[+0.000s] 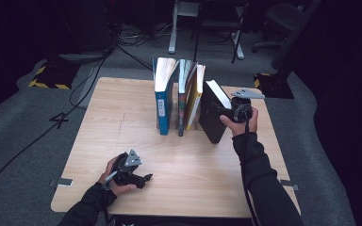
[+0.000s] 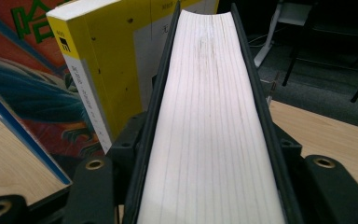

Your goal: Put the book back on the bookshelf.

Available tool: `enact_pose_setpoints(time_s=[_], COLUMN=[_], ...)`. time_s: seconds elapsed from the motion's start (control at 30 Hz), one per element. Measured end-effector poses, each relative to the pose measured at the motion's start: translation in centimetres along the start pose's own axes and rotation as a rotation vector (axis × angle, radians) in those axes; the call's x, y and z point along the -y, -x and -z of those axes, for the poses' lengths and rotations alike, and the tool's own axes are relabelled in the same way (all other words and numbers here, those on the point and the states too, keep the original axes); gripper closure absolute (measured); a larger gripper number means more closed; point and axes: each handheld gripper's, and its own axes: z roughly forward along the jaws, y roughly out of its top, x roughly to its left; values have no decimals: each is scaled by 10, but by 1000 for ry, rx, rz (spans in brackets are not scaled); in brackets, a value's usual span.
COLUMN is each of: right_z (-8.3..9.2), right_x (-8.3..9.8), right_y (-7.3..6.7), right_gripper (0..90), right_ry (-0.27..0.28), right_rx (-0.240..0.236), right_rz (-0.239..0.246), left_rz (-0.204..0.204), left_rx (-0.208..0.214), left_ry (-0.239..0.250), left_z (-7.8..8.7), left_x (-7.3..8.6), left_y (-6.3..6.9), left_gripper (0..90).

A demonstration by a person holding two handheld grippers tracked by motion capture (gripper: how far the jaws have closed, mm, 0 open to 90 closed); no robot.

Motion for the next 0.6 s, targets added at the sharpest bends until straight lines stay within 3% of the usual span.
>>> enact_pose_setpoints(time_s=[0.07,0.2,0.33,0.6], right_z=[0,-9,-12,-12], right_x=[1,3,3,1], right_y=[2,4,6,2], right_gripper=[413,352,371,515], right_ry=[-18,-105,-88,-26], right_rx=[-21,-55,-40,45], right_rz=[-22,-25,-48,-7], left_rz=[0,-1,-1,-2], left_rx=[0,0,0,0], left_ry=[0,0,0,0], left_z=[0,0,0,0], left_x=[0,0,0,0], left_y=[0,0,0,0], left_gripper=[154,154,154,155])
